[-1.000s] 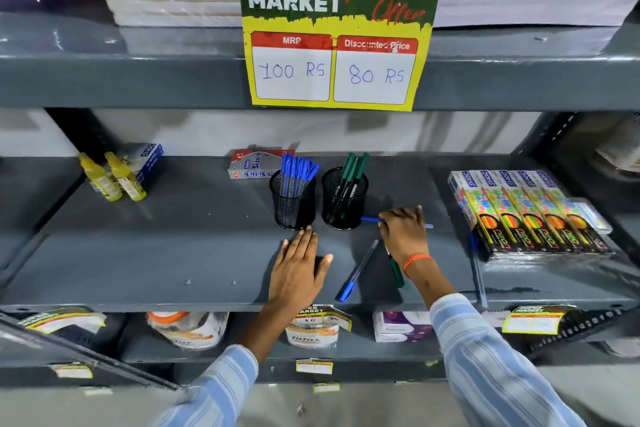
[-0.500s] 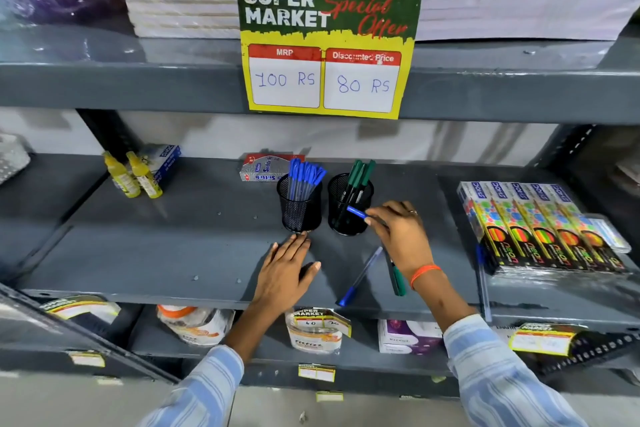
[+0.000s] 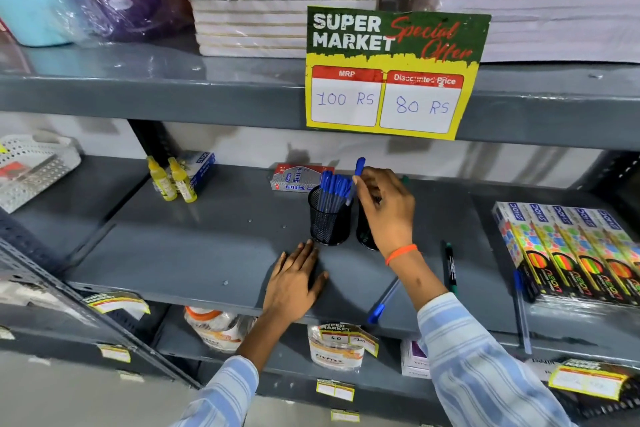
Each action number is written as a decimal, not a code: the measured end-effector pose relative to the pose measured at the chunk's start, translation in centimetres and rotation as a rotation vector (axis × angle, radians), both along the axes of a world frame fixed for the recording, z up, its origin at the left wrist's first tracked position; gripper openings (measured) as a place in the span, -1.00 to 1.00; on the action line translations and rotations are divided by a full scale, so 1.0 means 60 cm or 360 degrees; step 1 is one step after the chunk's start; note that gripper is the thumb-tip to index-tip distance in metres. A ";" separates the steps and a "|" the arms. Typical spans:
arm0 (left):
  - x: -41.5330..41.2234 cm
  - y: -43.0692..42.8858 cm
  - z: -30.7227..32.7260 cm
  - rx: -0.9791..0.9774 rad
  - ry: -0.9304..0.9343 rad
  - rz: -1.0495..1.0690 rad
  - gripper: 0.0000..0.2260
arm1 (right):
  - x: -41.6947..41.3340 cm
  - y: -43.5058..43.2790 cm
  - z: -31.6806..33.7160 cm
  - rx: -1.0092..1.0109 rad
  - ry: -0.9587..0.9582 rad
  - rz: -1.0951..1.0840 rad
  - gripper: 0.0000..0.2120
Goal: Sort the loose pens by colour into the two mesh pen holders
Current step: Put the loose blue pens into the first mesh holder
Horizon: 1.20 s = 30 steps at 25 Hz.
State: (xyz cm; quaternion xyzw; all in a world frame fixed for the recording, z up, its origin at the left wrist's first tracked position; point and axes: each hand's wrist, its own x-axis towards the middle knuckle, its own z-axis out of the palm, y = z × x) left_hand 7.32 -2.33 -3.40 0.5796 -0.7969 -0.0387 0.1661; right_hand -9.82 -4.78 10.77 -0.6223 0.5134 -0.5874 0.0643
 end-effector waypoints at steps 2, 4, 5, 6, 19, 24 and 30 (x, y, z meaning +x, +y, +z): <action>0.000 0.000 0.000 -0.0007 -0.0009 0.0005 -0.40 | 0.009 -0.017 -0.003 0.0038 -0.0007 -0.0033 -0.90; -0.001 0.000 -0.001 -0.0013 -0.0014 0.0011 -0.42 | 0.016 -0.037 -0.019 0.0206 0.0020 -0.0060 -0.90; 0.000 0.001 -0.001 -0.0016 -0.0018 0.0014 -0.42 | 0.017 -0.048 -0.030 0.0338 0.0020 -0.0065 -0.90; 0.000 0.000 -0.002 -0.0020 -0.0023 0.0016 -0.42 | 0.019 -0.055 -0.040 0.0475 0.0010 -0.0066 -0.89; 0.001 -0.003 -0.009 -0.0072 0.0015 0.0011 -0.43 | -0.056 0.023 -0.056 0.0921 0.0223 0.0305 -0.93; 0.002 -0.002 -0.011 -0.0059 0.0034 -0.0001 -0.41 | -0.103 0.060 -0.084 0.1499 0.1274 0.0790 -0.81; 0.001 0.001 -0.005 -0.0047 0.0045 0.0004 -0.41 | -0.107 0.058 -0.120 0.1398 0.1278 0.0861 -0.83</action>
